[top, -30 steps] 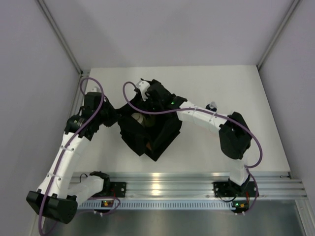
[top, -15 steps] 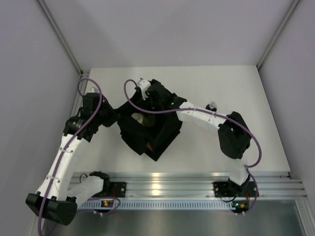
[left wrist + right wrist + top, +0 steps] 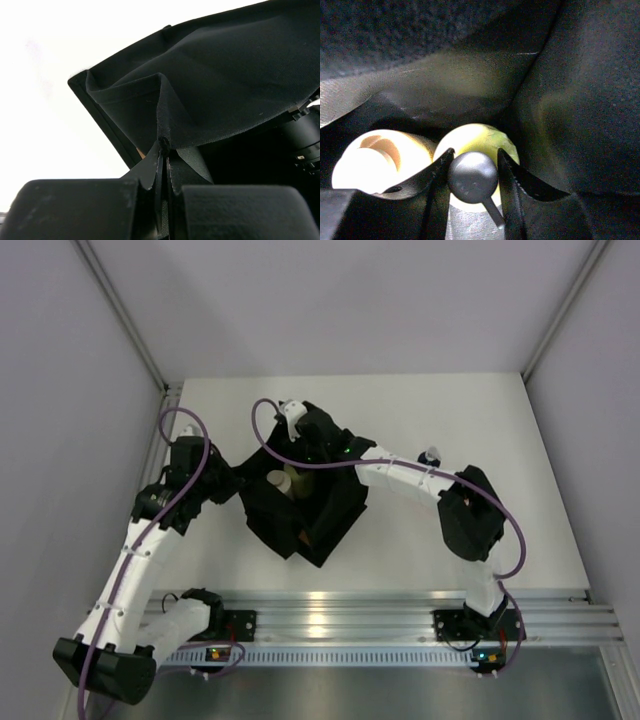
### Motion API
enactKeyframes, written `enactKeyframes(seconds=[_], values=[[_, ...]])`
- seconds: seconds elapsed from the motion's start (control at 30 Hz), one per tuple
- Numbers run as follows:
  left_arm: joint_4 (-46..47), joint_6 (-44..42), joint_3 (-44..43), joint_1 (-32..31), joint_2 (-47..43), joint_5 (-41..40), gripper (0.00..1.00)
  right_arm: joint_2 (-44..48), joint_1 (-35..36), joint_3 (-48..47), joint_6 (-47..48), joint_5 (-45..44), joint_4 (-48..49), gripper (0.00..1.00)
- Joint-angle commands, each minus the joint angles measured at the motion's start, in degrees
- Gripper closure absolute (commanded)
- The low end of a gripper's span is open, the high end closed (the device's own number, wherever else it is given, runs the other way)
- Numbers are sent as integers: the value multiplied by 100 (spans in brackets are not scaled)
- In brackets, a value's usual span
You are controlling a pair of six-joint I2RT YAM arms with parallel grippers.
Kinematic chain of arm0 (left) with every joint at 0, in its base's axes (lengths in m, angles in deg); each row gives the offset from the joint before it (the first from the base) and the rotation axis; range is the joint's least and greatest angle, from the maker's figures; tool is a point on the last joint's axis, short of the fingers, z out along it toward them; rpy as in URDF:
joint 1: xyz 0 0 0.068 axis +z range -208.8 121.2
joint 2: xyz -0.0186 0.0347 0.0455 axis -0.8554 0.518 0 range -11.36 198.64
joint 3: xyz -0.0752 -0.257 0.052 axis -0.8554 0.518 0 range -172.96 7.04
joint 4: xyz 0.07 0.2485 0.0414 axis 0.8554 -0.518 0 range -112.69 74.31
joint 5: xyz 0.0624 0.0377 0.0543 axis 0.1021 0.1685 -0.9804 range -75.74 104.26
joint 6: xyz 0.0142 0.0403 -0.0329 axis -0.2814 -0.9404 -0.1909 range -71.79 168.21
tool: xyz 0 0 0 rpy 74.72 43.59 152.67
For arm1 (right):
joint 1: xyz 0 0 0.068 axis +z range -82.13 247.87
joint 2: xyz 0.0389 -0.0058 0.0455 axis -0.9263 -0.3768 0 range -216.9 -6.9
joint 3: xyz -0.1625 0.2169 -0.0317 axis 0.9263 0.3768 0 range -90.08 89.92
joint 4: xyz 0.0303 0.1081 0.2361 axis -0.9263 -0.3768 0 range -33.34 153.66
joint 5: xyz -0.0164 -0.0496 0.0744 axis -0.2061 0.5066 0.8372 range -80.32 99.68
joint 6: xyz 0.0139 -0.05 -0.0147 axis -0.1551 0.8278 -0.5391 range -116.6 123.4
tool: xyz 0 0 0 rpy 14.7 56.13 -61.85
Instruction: Take the personal care products out of the canvas bag
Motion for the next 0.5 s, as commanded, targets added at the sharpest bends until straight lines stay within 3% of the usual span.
enactKeyframes(seconds=[0.0,0.23,0.47], values=[[-276,-47,160,-6,-49,31,100,-259,-85,-19,-204,-354,-409,65],[-285,-153,143,-6,-137,-4,100,-110,-67,130,-291,-213,-401,100],[-293,-241,37,-6,-120,-144,100,601,12,104,-809,-415,-401,100]])
